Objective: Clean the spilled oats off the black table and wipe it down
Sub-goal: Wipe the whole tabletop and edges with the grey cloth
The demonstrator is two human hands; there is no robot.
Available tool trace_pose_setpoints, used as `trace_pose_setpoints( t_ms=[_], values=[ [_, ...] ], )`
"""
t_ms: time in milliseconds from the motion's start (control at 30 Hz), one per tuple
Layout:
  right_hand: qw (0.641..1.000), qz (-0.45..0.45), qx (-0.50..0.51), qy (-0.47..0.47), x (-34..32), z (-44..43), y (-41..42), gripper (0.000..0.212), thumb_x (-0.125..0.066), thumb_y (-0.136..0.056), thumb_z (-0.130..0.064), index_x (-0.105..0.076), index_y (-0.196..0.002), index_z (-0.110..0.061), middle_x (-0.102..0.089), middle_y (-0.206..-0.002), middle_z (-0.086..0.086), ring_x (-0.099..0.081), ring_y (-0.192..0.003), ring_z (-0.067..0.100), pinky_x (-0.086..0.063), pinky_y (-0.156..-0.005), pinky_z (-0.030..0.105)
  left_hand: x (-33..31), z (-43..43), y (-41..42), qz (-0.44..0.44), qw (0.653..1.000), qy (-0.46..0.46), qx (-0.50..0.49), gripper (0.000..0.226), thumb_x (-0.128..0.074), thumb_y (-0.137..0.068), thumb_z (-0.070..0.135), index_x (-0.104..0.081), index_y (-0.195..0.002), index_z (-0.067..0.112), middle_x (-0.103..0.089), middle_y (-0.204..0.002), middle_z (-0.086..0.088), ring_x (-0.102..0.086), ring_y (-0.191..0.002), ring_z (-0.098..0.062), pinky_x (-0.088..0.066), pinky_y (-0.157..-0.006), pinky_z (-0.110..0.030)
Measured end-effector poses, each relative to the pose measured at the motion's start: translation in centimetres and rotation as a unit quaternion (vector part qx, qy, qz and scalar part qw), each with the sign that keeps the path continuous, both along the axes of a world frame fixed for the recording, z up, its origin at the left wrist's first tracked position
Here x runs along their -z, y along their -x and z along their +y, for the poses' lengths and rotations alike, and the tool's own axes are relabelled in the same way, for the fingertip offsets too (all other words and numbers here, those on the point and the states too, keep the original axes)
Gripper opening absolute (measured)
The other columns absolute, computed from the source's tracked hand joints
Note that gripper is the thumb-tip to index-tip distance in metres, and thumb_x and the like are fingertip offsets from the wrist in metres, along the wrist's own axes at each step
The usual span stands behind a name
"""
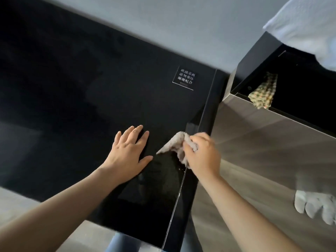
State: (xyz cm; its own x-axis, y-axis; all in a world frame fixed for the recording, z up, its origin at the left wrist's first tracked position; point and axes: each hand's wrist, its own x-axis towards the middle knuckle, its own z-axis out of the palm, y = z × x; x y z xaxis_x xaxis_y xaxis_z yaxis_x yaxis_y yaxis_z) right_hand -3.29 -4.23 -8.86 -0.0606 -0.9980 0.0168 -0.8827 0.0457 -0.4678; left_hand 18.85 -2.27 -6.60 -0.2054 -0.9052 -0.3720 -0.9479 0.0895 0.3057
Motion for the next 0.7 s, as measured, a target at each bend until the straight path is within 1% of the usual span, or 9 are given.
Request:
trace_pose_setpoints(
  t_ms=[67, 133, 200, 267, 300, 400, 533, 633, 700],
  values=[
    [0.996, 0.0, 0.069, 0.048, -0.3, -2.1, 0.7, 0.015, -0.064, -0.085, -0.029, -0.073, -0.091, -0.018, -0.061, -0.1, -0.007, -0.051, -0.091, 0.016, -0.033, -0.066, 0.024, 0.1, 1.4, -0.8, -0.005, 1.0, 0.004, 0.006, 0.075, -0.042, -0.094, 0.053, -0.007, -0.153, 0.022, 0.003, -0.16, -0.002, 0.009, -0.146, -0.022, 0.003, -0.118, -0.044],
    [0.993, -0.014, 0.115, 0.027, 0.1, -4.3, 0.8, 0.019, -0.063, -0.087, -0.029, -0.073, -0.099, -0.018, -0.06, -0.106, -0.006, -0.05, -0.099, 0.018, -0.033, -0.07, 0.024, 0.3, 2.8, -1.4, -0.003, 1.0, 0.011, 0.013, 0.074, -0.042, -0.094, 0.053, -0.009, -0.153, 0.022, 0.002, -0.16, -0.002, 0.008, -0.146, -0.022, 0.002, -0.118, -0.044],
    [0.992, 0.015, 0.123, 0.002, 1.1, -4.6, 0.0, 0.02, -0.061, -0.087, -0.031, -0.072, -0.101, -0.022, -0.057, -0.109, -0.01, -0.048, -0.103, 0.016, -0.033, -0.066, 0.025, 0.5, 4.2, -1.5, -0.006, 1.0, 0.011, 0.023, 0.074, -0.042, -0.094, 0.053, -0.009, -0.153, 0.023, 0.002, -0.159, -0.001, 0.008, -0.146, -0.022, 0.002, -0.118, -0.044],
    [0.993, 0.041, 0.105, 0.019, 2.1, -2.7, -1.0, 0.017, -0.062, -0.085, -0.029, -0.071, -0.097, -0.022, -0.058, -0.107, -0.01, -0.049, -0.1, 0.017, -0.033, -0.063, 0.027, 0.9, 5.2, -1.7, -0.009, 1.0, 0.001, 0.026, 0.074, -0.04, -0.094, 0.054, -0.006, -0.153, 0.024, 0.003, -0.159, -0.001, 0.008, -0.146, -0.022, 0.001, -0.119, -0.044],
    [0.995, 0.04, 0.086, 0.039, 2.5, -1.1, -1.5, 0.015, -0.065, -0.083, -0.027, -0.072, -0.094, -0.02, -0.059, -0.104, -0.009, -0.05, -0.097, 0.018, -0.037, -0.063, 0.028, 1.1, 5.5, -1.9, -0.008, 1.0, -0.006, 0.027, 0.073, -0.039, -0.095, 0.054, -0.005, -0.153, 0.024, 0.003, -0.16, 0.0, 0.008, -0.146, -0.021, 0.001, -0.119, -0.044],
    [0.995, 0.012, 0.055, 0.08, 2.9, 3.9, -2.5, 0.011, -0.071, -0.077, -0.022, -0.072, -0.086, -0.015, -0.062, -0.096, -0.006, -0.054, -0.089, 0.018, -0.045, -0.065, 0.029, 1.7, 5.9, -2.4, 0.007, 1.0, -0.009, 0.024, 0.069, -0.037, -0.096, 0.05, -0.007, -0.153, 0.022, 0.003, -0.16, 0.002, 0.008, -0.147, -0.018, 0.0, -0.12, -0.043],
    [0.999, 0.002, -0.004, 0.034, 1.7, 9.4, -2.9, 0.009, -0.073, -0.077, -0.024, -0.073, -0.082, -0.017, -0.062, -0.093, -0.01, -0.054, -0.084, 0.013, -0.036, -0.057, 0.018, 1.6, 5.7, -2.7, 0.026, 0.999, -0.014, 0.022, 0.063, -0.038, -0.098, 0.043, -0.013, -0.152, 0.022, -0.001, -0.16, 0.003, 0.005, -0.147, -0.017, -0.001, -0.12, -0.042],
    [0.998, -0.048, -0.027, -0.035, -0.6, 11.8, -2.0, 0.007, -0.069, -0.082, -0.025, -0.072, -0.077, -0.021, -0.058, -0.085, -0.015, -0.053, -0.077, 0.007, -0.033, -0.057, 0.019, 1.0, 5.5, -2.9, 0.05, 0.998, -0.028, 0.02, 0.059, -0.038, -0.099, 0.039, -0.019, -0.152, 0.022, -0.003, -0.16, 0.004, 0.003, -0.147, -0.016, -0.002, -0.12, -0.04],
    [0.997, -0.074, 0.006, -0.002, -2.0, 10.6, -1.1, 0.011, -0.067, -0.083, -0.024, -0.068, -0.073, -0.02, -0.058, -0.084, -0.013, -0.053, -0.074, 0.008, -0.033, -0.056, 0.02, 0.7, 6.1, -3.1, 0.062, 0.998, -0.02, 0.014, 0.056, -0.039, -0.099, 0.037, -0.023, -0.151, 0.021, -0.01, -0.16, 0.003, -0.002, -0.147, -0.015, -0.004, -0.12, -0.038]
  ],
)
